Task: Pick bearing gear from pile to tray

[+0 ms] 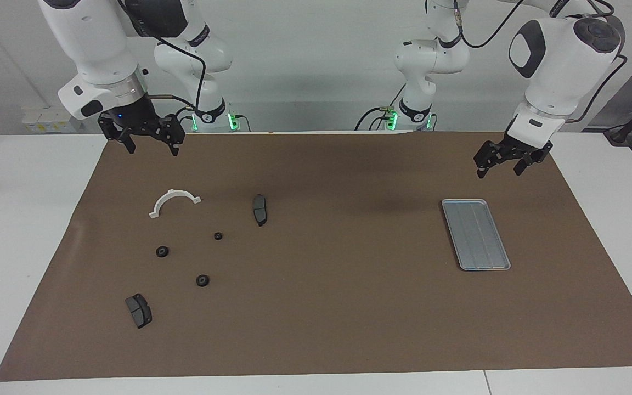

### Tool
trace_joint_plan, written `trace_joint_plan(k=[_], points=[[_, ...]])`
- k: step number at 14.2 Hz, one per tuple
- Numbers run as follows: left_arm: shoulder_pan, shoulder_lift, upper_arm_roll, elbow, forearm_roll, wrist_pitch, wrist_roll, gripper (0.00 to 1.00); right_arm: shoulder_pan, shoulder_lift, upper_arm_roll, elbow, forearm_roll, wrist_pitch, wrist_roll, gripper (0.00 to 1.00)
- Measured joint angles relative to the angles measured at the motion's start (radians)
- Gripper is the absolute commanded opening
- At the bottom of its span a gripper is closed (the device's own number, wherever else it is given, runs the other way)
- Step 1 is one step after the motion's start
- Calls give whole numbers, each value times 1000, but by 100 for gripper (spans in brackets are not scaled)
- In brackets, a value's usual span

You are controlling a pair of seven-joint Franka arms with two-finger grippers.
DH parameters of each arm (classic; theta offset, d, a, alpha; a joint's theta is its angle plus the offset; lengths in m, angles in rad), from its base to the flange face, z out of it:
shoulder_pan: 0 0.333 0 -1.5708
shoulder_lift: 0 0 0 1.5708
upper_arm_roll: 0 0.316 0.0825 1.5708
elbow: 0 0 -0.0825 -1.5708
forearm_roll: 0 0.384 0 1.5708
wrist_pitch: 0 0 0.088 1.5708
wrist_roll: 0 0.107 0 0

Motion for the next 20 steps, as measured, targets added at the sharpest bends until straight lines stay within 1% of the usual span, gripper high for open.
trace_joint_plan(k=[9, 11, 13, 17, 20], points=[[0, 0, 0, 0, 0, 9, 0, 100, 1, 0, 3, -2, 1, 0, -6, 100], [0, 0, 0, 0, 0, 9, 0, 100, 1, -1, 5, -14, 1, 24, -6, 100], [0, 0, 0, 0, 0, 9, 0, 100, 1, -10, 6, -54, 4, 78, -6, 100], [0, 0, 0, 0, 0, 9, 0, 100, 1, -45, 6, -185, 32, 213, -6, 100], [0, 0, 0, 0, 0, 9, 0, 100, 2, -49, 6, -281, 33, 324, -6, 100]])
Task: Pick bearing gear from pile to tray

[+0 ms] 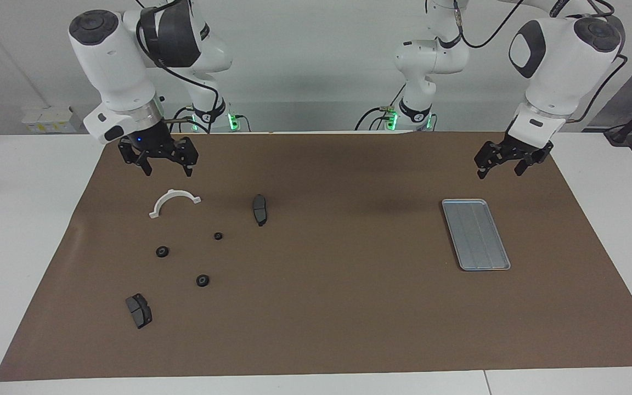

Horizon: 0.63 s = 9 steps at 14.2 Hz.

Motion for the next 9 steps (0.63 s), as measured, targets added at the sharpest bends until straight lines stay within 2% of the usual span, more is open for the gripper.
trace_joint_plan(k=[4, 9], points=[[0, 0, 0, 0, 0, 0, 0, 100, 1, 15, 0, -136, 0, 179, 0, 100], [0, 0, 0, 0, 0, 0, 0, 100, 24, 102, 1, -198, 0, 321, 0, 100]])
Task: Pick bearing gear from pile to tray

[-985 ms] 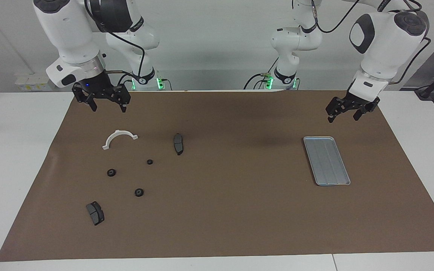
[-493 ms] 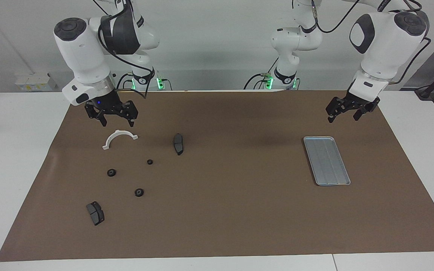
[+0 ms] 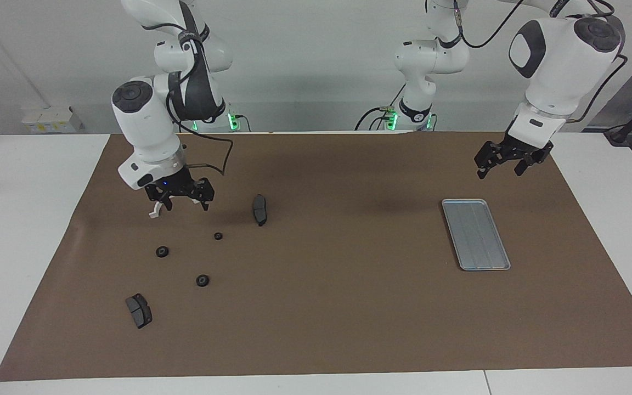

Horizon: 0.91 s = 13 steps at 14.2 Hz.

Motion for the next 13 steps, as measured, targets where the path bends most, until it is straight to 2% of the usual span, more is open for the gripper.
trace_joint_plan(k=[9, 13], points=[[0, 0, 0, 0, 0, 0, 0, 100, 52, 133, 0, -72, 0, 220, 0, 80], [0, 0, 0, 0, 0, 0, 0, 100, 55, 156, 0, -108, 0, 284, 0, 72]])
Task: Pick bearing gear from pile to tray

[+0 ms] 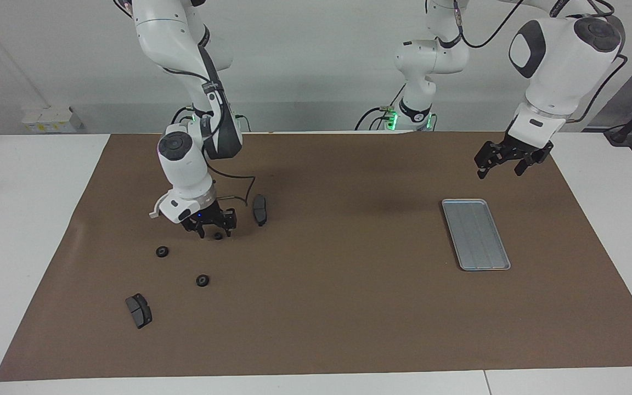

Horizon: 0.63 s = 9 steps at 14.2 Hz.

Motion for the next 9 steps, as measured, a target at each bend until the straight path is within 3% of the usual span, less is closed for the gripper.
trace_joint_plan(k=[2, 9], points=[[0, 0, 0, 0, 0, 0, 0, 100, 0, 0, 0, -15, 0, 12, 0, 63], [0, 0, 0, 0, 0, 0, 0, 100, 0, 4, 0, -29, 0, 49, 0, 60]])
